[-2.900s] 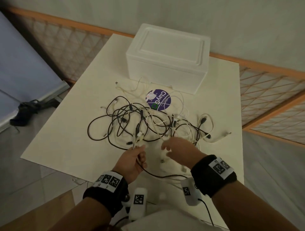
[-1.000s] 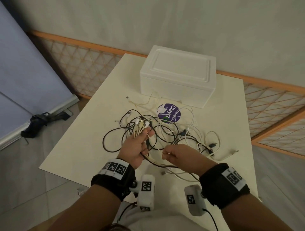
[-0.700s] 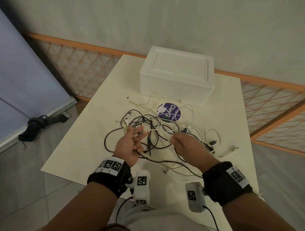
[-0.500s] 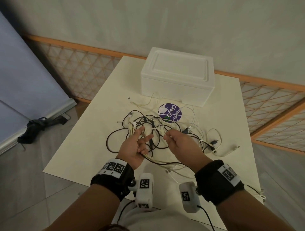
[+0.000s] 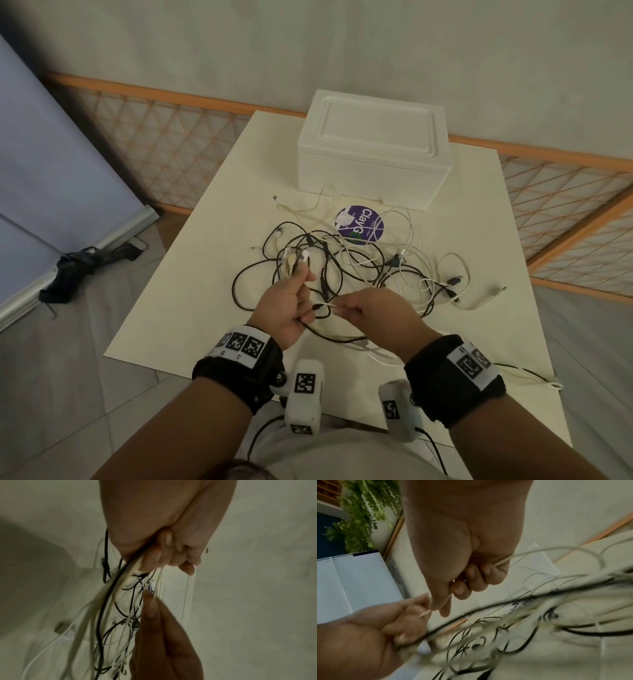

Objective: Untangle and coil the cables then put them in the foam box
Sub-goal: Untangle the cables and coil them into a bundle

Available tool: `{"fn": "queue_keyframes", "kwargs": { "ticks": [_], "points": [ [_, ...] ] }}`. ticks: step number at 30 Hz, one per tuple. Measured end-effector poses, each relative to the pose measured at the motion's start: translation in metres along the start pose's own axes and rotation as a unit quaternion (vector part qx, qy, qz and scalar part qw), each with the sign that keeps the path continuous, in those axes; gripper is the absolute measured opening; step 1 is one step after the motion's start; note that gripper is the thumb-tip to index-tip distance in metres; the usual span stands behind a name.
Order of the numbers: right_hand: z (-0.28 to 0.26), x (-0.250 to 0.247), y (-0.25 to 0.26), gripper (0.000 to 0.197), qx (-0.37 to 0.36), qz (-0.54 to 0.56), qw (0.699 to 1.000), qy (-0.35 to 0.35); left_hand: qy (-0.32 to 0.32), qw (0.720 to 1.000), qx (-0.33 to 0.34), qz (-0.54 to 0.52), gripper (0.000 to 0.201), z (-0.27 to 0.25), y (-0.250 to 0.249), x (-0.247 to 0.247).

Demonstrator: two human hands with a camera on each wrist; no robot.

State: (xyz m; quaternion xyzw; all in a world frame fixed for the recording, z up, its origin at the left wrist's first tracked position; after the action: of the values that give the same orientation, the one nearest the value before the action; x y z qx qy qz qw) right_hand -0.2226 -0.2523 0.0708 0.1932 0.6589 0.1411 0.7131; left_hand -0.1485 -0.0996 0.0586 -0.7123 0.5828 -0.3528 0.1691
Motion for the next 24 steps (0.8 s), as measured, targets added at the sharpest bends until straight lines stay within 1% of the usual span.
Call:
{"fn": "queue_keyframes", "kwargs": {
  "ticks": [2, 3, 5, 8, 9, 10, 12, 13, 14, 15, 16, 17, 18, 19, 20, 21, 22, 23, 24],
  "points": [
    [-0.009, -0.011, -0.015, 0.029, 0.062, 0.016, 0.998, 0.013, -0.047, 0.999, -0.01, 0.01, 0.028, 0.005, 0.0, -0.01],
    [-0.015, -0.018, -0.026, 0.026, 0.106, 0.038, 0.994, 0.007, -0.065, 0.998, -0.01, 0.006, 0.027, 0.009, -0.001, -0.017],
    [-0.029, -0.036, -0.055, 0.023, 0.177, 0.054, 0.983, -0.017, -0.101, 0.995, -0.01, -0.001, 0.033, 0.018, -0.003, -0.032],
    [-0.049, -0.06, -0.088, 0.022, 0.239, -0.001, 0.969, -0.06, -0.122, 0.992, -0.013, 0.007, 0.037, 0.024, -0.005, -0.049],
    [-0.054, -0.062, -0.094, 0.022, 0.257, -0.031, 0.964, -0.063, -0.117, 0.993, -0.014, 0.017, 0.037, 0.025, -0.005, -0.049],
    [-0.058, -0.062, -0.097, 0.024, 0.27, -0.075, 0.959, -0.046, -0.107, 0.994, -0.012, 0.027, 0.037, 0.024, -0.004, -0.048],
    [-0.061, -0.054, -0.095, 0.026, 0.252, -0.217, 0.942, 0.05, -0.079, 0.996, 0.007, 0.041, 0.035, 0.02, -0.003, -0.041],
    [-0.06, -0.05, -0.091, 0.026, 0.226, -0.273, 0.932, 0.079, -0.061, 0.996, 0.025, 0.058, 0.031, 0.018, -0.004, -0.037],
    [-0.057, -0.047, -0.084, 0.03, 0.195, -0.284, 0.936, 0.078, -0.044, 0.994, 0.044, 0.085, 0.03, 0.018, -0.003, -0.033],
    [-0.053, -0.043, -0.074, 0.038, 0.161, -0.241, 0.956, 0.05, -0.022, 0.991, 0.059, 0.115, 0.033, 0.017, -0.002, -0.028],
    [-0.049, -0.038, -0.06, 0.049, 0.128, -0.155, 0.979, 0.021, 0.006, 0.987, 0.072, 0.144, 0.041, 0.014, 0.0, -0.022],
    [-0.043, -0.034, -0.042, 0.061, 0.103, -0.055, 0.993, 0.003, 0.035, 0.981, 0.086, 0.168, 0.05, 0.01, 0.004, -0.015],
    [-0.037, -0.027, -0.021, 0.076, 0.092, 0.022, 0.995, 0.011, 0.059, 0.973, 0.106, 0.197, 0.054, 0.006, 0.01, -0.008],
    [-0.03, -0.017, -0.001, 0.089, 0.087, 0.063, 0.994, 0.037, 0.078, 0.965, 0.125, 0.219, 0.055, 0.0, 0.017, 0.0],
    [-0.024, -0.005, 0.015, 0.095, 0.081, 0.079, 0.992, 0.065, 0.09, 0.959, 0.133, 0.235, 0.056, -0.004, 0.023, 0.007],
    [-0.02, 0.007, 0.024, 0.092, 0.077, 0.079, 0.991, 0.079, 0.095, 0.956, 0.138, 0.242, 0.056, -0.008, 0.026, 0.013],
    [-0.018, 0.014, 0.028, 0.084, 0.079, 0.073, 0.991, 0.077, 0.086, 0.961, 0.134, 0.228, 0.055, -0.008, 0.025, 0.017],
    [-0.019, 0.016, 0.025, 0.075, 0.087, 0.066, 0.992, 0.063, 0.071, 0.971, 0.126, 0.19, 0.052, -0.006, 0.021, 0.017],
    [-0.023, 0.012, 0.019, 0.064, 0.091, 0.062, 0.993, 0.052, 0.05, 0.987, 0.091, 0.118, 0.046, -0.001, 0.017, 0.013]
  ]
}}
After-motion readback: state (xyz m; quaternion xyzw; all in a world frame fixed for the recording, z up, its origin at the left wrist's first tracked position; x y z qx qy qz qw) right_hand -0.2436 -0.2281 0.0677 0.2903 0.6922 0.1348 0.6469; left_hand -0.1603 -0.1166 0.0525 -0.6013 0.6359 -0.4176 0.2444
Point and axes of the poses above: each hand's wrist, its own z-axis towards the middle knuckle, its own x-axis out of the palm, y = z × x, the point moved 1 cm from there along z, towards the middle knuckle, and after that the axes turned 14 degrees about -y, right-handed, at the moved point
